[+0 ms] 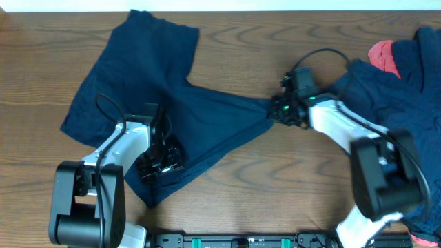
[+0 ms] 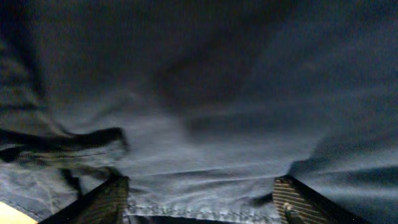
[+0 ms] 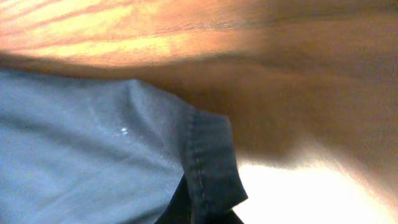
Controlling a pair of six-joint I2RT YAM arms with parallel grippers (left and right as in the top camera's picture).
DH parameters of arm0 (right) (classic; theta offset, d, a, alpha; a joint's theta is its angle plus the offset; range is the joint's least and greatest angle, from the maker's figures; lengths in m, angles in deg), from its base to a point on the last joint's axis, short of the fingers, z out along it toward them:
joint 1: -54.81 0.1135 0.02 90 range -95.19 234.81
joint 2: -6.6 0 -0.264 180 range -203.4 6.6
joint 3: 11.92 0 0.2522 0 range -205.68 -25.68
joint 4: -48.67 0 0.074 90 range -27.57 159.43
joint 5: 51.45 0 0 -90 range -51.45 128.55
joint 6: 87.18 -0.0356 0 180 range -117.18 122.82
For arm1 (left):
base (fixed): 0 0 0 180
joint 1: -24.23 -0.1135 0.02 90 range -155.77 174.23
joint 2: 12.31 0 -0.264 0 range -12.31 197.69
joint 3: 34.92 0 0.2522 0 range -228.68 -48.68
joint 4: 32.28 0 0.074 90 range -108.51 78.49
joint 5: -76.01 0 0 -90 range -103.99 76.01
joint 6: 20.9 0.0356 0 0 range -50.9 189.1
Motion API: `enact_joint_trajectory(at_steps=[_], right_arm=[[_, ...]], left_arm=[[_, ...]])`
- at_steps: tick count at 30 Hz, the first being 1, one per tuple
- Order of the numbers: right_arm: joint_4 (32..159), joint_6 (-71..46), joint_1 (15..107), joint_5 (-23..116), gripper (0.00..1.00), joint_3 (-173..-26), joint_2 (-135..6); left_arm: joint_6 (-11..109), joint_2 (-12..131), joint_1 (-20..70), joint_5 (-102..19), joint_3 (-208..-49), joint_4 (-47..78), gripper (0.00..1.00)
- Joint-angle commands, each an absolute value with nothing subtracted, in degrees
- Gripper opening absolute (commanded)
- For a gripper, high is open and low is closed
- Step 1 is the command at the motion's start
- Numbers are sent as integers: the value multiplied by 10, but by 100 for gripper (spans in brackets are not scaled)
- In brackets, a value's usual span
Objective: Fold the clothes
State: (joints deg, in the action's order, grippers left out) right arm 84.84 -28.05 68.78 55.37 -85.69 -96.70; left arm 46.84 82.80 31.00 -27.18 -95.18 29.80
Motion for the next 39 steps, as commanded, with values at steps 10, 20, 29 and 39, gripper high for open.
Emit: enact_joint_trajectory(at_steps=[10, 20, 29, 39], right_arm=[[1235, -204, 643, 480, 22, -860, -702], [1208, -194, 630, 393, 58, -852, -720], [940, -96, 625, 560, 66, -852, -849], [793, -86, 626, 658, 74, -852, -1011]], left_arm=[[474, 858, 311, -268, -909, 283, 71], [474, 858, 311, -268, -909, 282, 71], [474, 858, 311, -268, -909, 274, 71], [474, 858, 311, -268, -909, 271, 71]])
